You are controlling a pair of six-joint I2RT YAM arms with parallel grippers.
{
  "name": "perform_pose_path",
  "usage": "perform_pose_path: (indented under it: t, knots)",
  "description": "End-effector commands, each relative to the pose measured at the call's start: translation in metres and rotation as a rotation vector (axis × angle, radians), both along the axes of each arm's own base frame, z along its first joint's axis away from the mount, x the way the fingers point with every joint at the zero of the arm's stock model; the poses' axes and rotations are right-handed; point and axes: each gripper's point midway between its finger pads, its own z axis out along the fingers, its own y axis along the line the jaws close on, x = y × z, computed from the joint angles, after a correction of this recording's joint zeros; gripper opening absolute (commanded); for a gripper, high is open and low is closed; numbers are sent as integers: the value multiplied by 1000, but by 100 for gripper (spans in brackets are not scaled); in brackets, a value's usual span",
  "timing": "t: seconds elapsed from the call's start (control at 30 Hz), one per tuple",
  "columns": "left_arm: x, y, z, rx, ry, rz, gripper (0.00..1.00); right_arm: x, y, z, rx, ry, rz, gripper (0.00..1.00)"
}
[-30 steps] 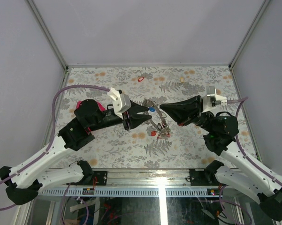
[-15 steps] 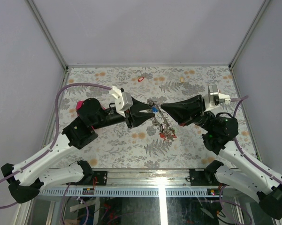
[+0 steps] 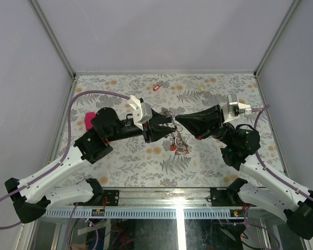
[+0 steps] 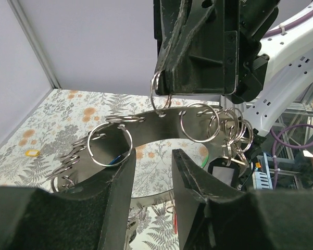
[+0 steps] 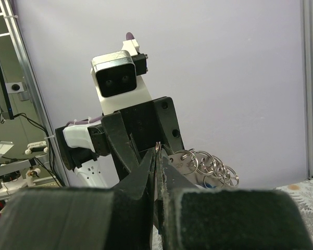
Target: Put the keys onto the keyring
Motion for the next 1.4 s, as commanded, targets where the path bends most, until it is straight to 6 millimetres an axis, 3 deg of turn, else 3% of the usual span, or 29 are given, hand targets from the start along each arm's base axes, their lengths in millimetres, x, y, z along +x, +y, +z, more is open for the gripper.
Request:
perform_pose_path:
  t: [0.0, 0.57, 0.93, 1.37]
  knots:
    - [-6, -1, 35, -93, -69, -32, 35, -12, -11, 26, 106, -90, -12, 0]
    - [-13, -10, 40, -96, -92, -102, 35, -4, 3, 16, 106, -82, -31, 0]
    - [-15, -13, 38, -72, -92, -122, 35, -4, 13, 9, 12, -159, -109, 0]
    - [-19, 10, 32, 3, -76, -59, 36, -8, -6, 17, -17, -249, -225, 0]
